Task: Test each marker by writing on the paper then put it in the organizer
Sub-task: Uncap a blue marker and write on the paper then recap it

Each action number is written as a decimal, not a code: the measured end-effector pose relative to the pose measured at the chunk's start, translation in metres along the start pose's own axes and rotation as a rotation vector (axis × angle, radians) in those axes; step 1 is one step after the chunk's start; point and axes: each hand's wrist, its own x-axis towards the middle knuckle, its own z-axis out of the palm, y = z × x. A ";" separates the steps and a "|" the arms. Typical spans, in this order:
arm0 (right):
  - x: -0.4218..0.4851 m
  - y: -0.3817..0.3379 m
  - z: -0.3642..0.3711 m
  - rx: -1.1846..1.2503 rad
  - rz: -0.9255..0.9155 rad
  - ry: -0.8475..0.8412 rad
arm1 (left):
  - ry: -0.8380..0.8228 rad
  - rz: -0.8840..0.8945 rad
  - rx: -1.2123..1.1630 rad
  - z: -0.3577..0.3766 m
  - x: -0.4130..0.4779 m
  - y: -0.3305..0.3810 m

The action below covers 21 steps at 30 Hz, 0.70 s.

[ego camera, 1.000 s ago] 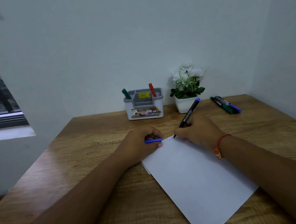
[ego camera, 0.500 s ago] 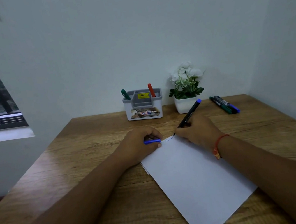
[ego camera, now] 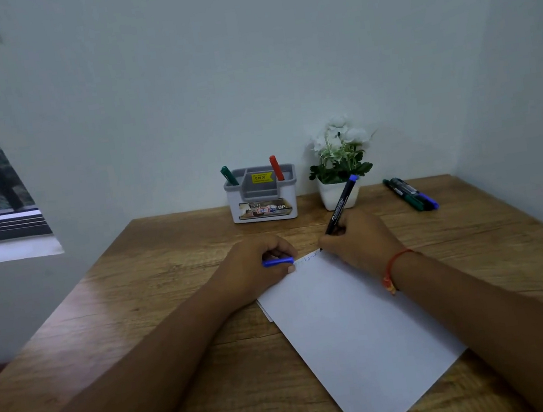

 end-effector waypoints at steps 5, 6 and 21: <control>0.000 0.000 -0.007 0.208 0.043 0.014 | -0.009 -0.016 0.003 -0.001 0.000 0.003; 0.000 0.000 -0.009 0.270 0.035 0.018 | -0.003 -0.025 0.004 -0.001 -0.001 0.004; -0.011 -0.014 -0.021 0.806 -0.019 -0.223 | 0.327 -0.146 -0.424 -0.015 -0.008 0.020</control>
